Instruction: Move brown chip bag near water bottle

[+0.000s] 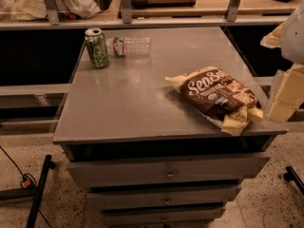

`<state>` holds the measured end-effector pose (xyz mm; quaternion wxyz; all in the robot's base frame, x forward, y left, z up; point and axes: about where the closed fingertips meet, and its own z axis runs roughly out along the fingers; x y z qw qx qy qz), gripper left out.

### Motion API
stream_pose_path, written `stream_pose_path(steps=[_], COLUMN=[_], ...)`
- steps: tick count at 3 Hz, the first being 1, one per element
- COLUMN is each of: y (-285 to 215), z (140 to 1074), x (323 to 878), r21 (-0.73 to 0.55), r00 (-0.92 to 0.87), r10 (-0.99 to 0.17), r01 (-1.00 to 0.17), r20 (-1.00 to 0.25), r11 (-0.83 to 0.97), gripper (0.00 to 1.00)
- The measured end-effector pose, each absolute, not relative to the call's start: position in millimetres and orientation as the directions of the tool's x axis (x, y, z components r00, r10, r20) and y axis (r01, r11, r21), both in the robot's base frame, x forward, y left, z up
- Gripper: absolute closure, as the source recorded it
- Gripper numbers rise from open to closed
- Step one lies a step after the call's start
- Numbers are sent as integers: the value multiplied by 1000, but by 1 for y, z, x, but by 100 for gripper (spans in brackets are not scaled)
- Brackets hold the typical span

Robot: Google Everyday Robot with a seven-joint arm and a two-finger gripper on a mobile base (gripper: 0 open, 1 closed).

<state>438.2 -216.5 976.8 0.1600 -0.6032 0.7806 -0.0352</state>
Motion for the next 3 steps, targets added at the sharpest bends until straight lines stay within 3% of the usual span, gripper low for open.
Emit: stream_pose_path(steps=[3], y=[-216], z=[950], x=[458], r21=[-208], r00=[-244], r10=[-951], r01=[-937], r20=[-192], r11=[282], gripper=[0])
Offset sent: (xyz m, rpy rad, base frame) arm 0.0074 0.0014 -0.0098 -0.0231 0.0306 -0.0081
